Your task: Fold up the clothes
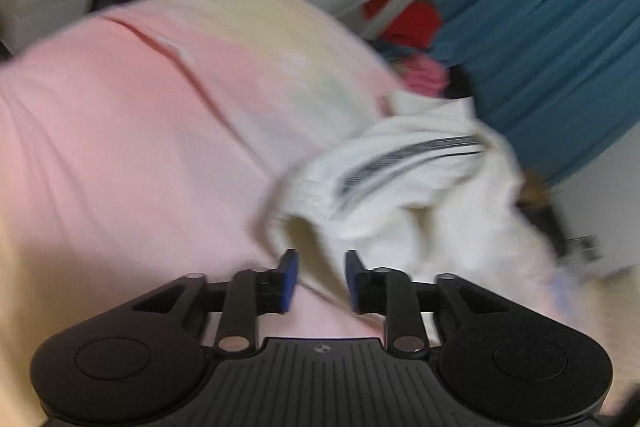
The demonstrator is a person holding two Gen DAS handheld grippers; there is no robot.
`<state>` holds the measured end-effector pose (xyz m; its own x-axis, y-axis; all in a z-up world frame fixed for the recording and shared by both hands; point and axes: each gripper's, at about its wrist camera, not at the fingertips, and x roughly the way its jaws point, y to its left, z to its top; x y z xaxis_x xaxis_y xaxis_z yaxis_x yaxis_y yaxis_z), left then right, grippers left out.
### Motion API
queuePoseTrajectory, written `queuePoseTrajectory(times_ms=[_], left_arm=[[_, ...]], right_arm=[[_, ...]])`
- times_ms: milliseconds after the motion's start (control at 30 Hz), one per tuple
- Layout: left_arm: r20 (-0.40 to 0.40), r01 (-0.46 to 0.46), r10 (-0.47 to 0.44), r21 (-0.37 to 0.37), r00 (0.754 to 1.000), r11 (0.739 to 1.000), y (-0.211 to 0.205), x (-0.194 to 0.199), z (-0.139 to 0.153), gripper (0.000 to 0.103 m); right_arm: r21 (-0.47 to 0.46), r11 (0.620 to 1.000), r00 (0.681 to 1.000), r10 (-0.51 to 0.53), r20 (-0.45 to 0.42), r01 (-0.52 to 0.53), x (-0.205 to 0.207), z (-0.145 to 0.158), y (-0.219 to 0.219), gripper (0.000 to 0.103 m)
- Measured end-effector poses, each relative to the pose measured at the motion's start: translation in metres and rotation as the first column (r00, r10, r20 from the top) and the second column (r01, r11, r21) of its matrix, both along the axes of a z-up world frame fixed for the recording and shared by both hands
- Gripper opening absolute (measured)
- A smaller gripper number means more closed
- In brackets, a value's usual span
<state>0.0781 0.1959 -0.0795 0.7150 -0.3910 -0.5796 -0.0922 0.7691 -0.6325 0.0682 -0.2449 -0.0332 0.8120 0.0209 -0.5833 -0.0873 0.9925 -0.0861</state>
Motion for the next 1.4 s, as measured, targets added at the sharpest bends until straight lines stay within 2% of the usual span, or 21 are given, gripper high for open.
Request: queuePoseTrajectory(times_ms=[67,100,133,167,233,333,433,467,567,633,733,833,900,1000,1133,1267,1300,1367,1400], left_arm=[[0.022,0.030,-0.028,-0.064,0.999,0.998,-0.004,-0.003,0.002,0.055],[0.030,0.043,-0.040,-0.086,0.999,0.995,-0.008,-0.003,0.003,0.059],[0.033,0.050,-0.047,-0.104,0.998,0.993,-0.011,-0.002,0.002,0.060],[0.024,0.042,-0.039,-0.109,0.999,0.993,-0.012,0.002,-0.003,0.060],[0.006,0.025,-0.024,-0.118,1.000,0.993,-0.015,0.010,-0.012,0.060],[-0.021,-0.001,-0.002,-0.132,1.000,0.991,-0.018,0.022,-0.025,0.057],[-0.043,-0.029,0.024,-0.137,0.999,0.990,-0.022,0.035,-0.038,0.055],[-0.034,-0.046,0.042,-0.113,0.999,0.993,-0.023,0.038,-0.038,0.053],[-0.007,-0.072,0.072,-0.078,0.997,0.994,-0.024,0.042,-0.038,0.028],[0.014,-0.100,0.101,-0.101,0.995,0.990,-0.018,0.040,-0.035,0.013],[0.071,-0.134,0.149,-0.182,0.986,0.974,-0.004,0.033,-0.025,0.012],[0.126,-0.179,0.209,-0.212,0.970,0.961,0.011,0.030,-0.012,0.012],[0.113,-0.220,0.245,-0.193,0.963,0.956,0.021,0.038,-0.012,0.012],[0.064,-0.276,0.286,-0.126,0.956,0.953,0.032,0.057,-0.025,0.011],[0.031,-0.274,0.277,-0.095,0.960,0.957,0.032,0.068,-0.037,0.011],[0.065,-0.254,0.260,-0.079,0.963,0.964,0.025,0.060,-0.026,0.012],[0.072,-0.250,0.256,-0.080,0.964,0.965,0.025,0.054,-0.023,0.019],[0.087,-0.244,0.251,-0.081,0.964,0.966,0.023,0.043,-0.015,0.044],[0.097,-0.242,0.248,-0.073,0.964,0.968,0.023,0.038,-0.011,0.047]], right_arm=[[0.065,0.998,0.999,-0.008,-0.037,0.010,0.000,0.000,-0.006,0.021],[0.108,0.994,0.999,-0.009,-0.043,0.014,-0.002,0.002,-0.011,0.021],[0.158,0.987,0.999,-0.009,-0.045,0.016,-0.004,0.005,-0.016,0.026],[0.205,0.979,0.999,-0.003,-0.046,0.012,-0.006,0.008,-0.020,0.036],[0.293,0.956,0.999,0.025,-0.045,-0.010,-0.009,0.014,-0.026,0.048],[0.412,0.911,0.999,0.038,-0.026,-0.024,-0.017,0.021,-0.037,0.050],[0.503,0.864,1.000,-0.024,0.008,0.017,-0.020,0.024,-0.053,0.050],[0.521,0.853,0.999,-0.053,0.012,0.039,-0.018,0.022,-0.058,0.050],[0.576,0.809,0.991,-0.133,-0.012,0.116,-0.012,0.013,-0.072,0.051],[0.616,0.768,0.982,-0.177,-0.059,0.175,-0.005,0.001,-0.080,0.053],[0.677,0.694,0.968,-0.216,-0.127,0.244,0.003,-0.015,-0.092,0.053],[0.720,0.643,0.964,-0.219,-0.151,0.259,0.003,-0.024,-0.095,0.053],[0.732,0.634,0.966,-0.206,-0.153,0.251,0.003,-0.027,-0.092,0.053],[0.734,0.638,0.972,-0.162,-0.169,0.234,0.008,-0.034,-0.082,0.053],[0.752,0.626,0.975,-0.061,-0.214,0.204,0.025,-0.049,-0.060,0.053],[0.725,0.668,0.978,-0.029,-0.205,0.171,0.039,-0.053,-0.041,0.053],[0.714,0.679,0.979,-0.029,-0.204,0.169,0.042,-0.055,-0.038,0.054],[0.700,0.694,0.977,-0.025,-0.210,0.168,0.047,-0.059,-0.035,0.054],[0.703,0.691,0.977,-0.022,-0.214,0.169,0.048,-0.061,-0.035,0.054]])
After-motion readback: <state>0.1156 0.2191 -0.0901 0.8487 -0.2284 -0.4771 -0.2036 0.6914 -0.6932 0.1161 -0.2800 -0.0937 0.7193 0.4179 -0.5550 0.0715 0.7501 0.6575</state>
